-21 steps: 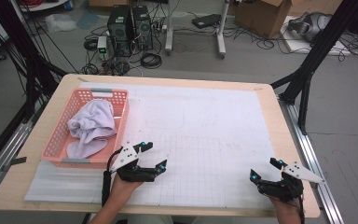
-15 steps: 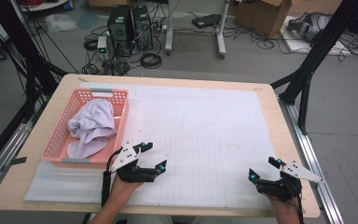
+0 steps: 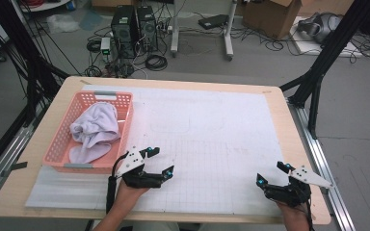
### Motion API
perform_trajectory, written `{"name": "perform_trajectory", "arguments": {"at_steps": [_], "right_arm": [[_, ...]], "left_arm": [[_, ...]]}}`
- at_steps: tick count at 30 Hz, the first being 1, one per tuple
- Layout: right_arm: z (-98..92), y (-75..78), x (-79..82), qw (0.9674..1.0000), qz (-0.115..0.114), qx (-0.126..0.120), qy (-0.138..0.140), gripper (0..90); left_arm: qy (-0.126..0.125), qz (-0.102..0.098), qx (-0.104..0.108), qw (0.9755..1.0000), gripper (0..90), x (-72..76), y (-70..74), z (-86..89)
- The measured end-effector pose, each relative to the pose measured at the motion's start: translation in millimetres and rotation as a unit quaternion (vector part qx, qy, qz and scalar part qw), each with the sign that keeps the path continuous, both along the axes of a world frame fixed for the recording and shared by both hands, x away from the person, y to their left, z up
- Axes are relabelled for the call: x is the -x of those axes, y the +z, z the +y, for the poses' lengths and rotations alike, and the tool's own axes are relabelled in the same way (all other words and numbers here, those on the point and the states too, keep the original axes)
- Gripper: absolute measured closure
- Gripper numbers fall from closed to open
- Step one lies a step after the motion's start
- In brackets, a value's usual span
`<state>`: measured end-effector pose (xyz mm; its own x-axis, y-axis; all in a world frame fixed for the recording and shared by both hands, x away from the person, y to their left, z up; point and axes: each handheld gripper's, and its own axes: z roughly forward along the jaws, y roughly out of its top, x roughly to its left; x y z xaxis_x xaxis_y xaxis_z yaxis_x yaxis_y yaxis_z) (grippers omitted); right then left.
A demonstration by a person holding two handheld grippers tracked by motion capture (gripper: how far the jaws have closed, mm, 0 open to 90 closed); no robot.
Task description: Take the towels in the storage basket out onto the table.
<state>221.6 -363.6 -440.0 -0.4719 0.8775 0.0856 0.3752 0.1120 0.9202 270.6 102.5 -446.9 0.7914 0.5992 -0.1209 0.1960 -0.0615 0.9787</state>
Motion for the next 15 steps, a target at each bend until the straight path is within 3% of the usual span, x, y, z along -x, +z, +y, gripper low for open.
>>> {"name": "perform_trajectory", "arguments": {"at_steps": [8,15], "right_arm": [[0.2,0.3,0.0,1.0000,0.001,0.002,0.002,4.4],[1.2,3.1,3.3,1.0000,-0.004,0.000,-0.001,4.4]], "left_arm": [[-0.002,-0.005,-0.008,1.0000,16.2,1.2,4.6,0.1],[0.000,-0.015,0.004,0.9999,16.6,6.9,20.6,1.2]]}}
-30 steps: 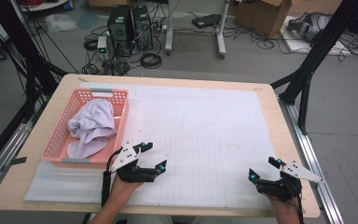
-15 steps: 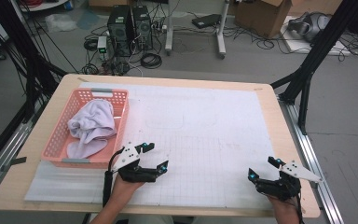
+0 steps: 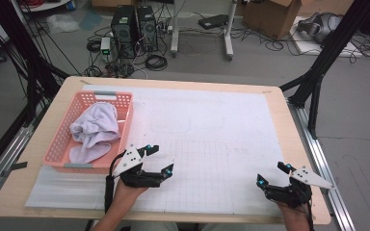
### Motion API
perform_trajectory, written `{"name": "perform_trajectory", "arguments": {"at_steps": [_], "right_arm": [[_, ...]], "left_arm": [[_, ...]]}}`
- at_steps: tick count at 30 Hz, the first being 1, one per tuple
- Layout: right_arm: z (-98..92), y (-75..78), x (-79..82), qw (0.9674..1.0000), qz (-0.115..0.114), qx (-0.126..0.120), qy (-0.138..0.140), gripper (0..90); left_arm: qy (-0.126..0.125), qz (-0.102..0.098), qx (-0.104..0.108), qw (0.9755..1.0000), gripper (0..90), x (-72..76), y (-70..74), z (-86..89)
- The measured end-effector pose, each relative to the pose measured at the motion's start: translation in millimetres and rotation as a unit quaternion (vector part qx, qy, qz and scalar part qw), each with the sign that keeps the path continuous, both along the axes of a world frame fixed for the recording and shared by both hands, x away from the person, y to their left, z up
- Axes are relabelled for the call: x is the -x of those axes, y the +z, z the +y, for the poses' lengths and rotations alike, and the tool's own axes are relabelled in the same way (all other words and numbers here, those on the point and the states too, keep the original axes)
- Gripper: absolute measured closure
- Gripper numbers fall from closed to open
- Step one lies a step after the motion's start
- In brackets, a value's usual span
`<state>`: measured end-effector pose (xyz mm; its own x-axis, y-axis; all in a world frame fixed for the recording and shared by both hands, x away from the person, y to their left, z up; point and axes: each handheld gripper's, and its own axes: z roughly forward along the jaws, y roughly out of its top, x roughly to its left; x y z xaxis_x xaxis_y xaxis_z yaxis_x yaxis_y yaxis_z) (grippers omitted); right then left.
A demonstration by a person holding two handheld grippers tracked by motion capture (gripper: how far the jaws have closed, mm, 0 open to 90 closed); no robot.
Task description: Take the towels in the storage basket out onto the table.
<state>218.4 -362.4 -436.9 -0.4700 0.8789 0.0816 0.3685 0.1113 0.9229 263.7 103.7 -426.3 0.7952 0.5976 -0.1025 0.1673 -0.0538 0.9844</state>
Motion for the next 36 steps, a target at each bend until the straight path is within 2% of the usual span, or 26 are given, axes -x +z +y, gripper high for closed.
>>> {"name": "perform_trajectory", "arguments": {"at_steps": [3,5,8,17,21,26,36], "right_arm": [[0.7,0.0,-0.9,1.0000,-0.001,0.002,0.002,4.4],[1.7,0.1,-1.6,1.0000,-0.002,0.001,0.003,4.4],[1.9,0.6,-1.6,1.0000,-0.003,0.001,0.003,4.4],[2.4,0.6,-2.8,1.0000,-0.002,-0.002,0.004,4.4],[3.6,0.7,-4.0,1.0000,-0.003,-0.002,0.004,4.4],[3.9,1.1,-3.8,1.0000,-0.003,-0.001,0.004,4.4],[2.5,1.4,-2.8,1.0000,-0.003,-0.005,0.001,4.4]], "left_arm": [[-0.003,-0.004,0.001,1.0000,16.7,1.2,10.6,0.9],[-0.002,-0.001,0.010,0.9999,16.6,0.9,20.6,4.1],[0.000,-0.002,0.014,0.9999,16.6,-0.3,27.5,7.9],[0.014,-0.015,0.010,0.9997,16.5,-7.5,61.8,26.0],[0.020,-0.016,0.012,0.9996,16.5,-16.0,73.2,34.4],[0.035,0.000,0.012,0.9993,16.8,-28.3,83.0,46.6],[0.077,0.005,0.017,0.9969,16.3,-46.2,89.0,85.8]]}}
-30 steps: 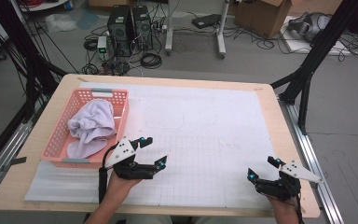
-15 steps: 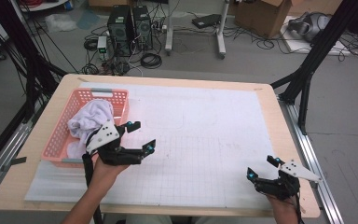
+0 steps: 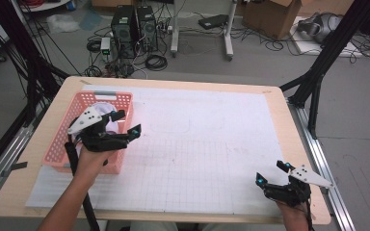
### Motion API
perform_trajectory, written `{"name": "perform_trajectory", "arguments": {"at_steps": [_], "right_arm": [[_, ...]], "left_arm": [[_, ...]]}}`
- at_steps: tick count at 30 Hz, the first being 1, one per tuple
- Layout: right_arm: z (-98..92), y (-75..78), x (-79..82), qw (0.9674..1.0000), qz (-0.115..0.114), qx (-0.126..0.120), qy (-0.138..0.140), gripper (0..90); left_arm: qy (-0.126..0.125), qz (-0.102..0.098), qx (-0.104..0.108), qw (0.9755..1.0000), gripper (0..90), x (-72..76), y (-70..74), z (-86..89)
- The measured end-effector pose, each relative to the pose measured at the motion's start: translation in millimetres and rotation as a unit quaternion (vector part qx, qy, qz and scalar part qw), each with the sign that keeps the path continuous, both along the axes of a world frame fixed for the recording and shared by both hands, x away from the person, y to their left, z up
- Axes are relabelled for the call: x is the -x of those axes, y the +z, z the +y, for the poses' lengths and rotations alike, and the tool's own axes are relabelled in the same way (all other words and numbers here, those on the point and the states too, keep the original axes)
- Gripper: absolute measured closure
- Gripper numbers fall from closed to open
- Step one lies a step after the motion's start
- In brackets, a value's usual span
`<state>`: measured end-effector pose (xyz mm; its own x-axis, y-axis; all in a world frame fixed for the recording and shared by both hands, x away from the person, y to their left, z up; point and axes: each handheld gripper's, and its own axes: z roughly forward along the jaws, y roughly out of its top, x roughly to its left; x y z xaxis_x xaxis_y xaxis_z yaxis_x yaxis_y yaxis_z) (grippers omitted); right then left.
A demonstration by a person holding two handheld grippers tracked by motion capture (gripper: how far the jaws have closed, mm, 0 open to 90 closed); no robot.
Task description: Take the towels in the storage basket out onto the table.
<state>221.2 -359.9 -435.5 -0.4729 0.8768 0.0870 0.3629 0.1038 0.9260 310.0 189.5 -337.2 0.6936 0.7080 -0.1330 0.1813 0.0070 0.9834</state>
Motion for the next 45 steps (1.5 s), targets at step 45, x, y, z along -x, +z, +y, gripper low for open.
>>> {"name": "perform_trajectory", "arguments": {"at_steps": [45], "right_arm": [[6.7,-2.6,-3.1,0.9998,0.008,0.008,0.014,4.4]], "left_arm": [[0.151,0.238,-0.184,0.9415,16.2,-77.0,-59.4,96.3]]}}
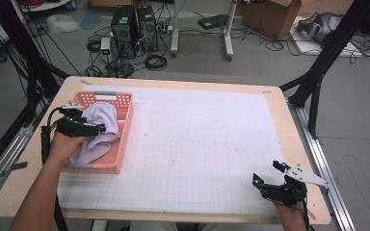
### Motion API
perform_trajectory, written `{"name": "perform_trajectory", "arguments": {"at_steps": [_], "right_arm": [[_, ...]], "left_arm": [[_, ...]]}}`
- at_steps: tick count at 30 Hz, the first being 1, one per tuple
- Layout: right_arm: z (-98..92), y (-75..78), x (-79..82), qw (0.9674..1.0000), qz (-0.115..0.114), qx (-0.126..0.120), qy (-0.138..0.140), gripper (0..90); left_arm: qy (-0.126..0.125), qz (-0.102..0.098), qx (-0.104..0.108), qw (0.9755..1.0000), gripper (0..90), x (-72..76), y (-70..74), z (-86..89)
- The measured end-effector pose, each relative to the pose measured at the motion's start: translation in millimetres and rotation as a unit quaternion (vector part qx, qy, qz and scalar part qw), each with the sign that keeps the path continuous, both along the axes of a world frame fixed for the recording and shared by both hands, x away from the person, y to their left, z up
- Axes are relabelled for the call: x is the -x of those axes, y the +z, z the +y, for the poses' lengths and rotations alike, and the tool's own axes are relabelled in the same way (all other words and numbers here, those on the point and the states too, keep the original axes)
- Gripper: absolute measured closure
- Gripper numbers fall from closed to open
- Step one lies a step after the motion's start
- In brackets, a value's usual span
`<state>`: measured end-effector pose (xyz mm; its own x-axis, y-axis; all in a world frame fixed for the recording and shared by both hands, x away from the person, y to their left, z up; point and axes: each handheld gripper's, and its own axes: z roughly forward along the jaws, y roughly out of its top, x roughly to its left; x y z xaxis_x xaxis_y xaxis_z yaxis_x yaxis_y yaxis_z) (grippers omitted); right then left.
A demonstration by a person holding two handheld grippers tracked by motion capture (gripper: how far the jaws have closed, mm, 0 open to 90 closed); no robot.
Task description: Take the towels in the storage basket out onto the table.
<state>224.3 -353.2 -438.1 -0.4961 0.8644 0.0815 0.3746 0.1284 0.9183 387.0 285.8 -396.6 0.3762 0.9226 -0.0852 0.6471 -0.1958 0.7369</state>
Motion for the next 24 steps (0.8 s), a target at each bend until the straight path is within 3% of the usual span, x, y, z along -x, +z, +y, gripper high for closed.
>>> {"name": "perform_trajectory", "arguments": {"at_steps": [4,7,8,10,12,15,19,24], "right_arm": [[2.2,-0.2,-0.2,1.0000,0.000,0.000,0.005,4.4],[2.4,0.1,0.0,1.0000,-0.003,0.003,0.007,4.4],[1.8,-0.3,-0.4,1.0000,-0.004,0.002,0.006,4.4],[1.4,-0.5,-0.6,1.0000,-0.004,0.001,0.006,4.4],[1.0,-0.8,-0.7,1.0000,-0.001,0.000,0.004,4.4],[1.1,-0.4,-0.5,1.0000,-0.003,-0.001,0.004,4.4],[1.5,-0.7,-0.2,1.0000,0.000,0.000,0.006,4.4],[1.5,-1.6,0.7,0.9999,0.002,0.000,0.010,4.4]], "left_arm": [[-0.008,0.035,-0.010,0.9993,14.9,-8.1,-10.0,-4.2],[-0.014,0.049,-0.014,0.9986,11.0,-13.9,-15.0,-8.7],[-0.018,0.053,-0.021,0.9982,5.2,-15.6,-16.4,-11.4],[-0.031,0.061,-0.044,0.9967,1.8,-17.9,-19.2,-18.3],[-0.036,0.064,-0.071,0.9947,1.7,-19.3,-20.8,-23.3],[-0.037,0.066,-0.077,0.9942,1.7,-19.9,-21.4,-23.1],[-0.028,0.062,-0.124,0.9900,2.7,-20.7,-24.7,-29.4],[-0.012,0.057,-0.141,0.9882,3.8,-21.5,-27.0,-33.9]]}}
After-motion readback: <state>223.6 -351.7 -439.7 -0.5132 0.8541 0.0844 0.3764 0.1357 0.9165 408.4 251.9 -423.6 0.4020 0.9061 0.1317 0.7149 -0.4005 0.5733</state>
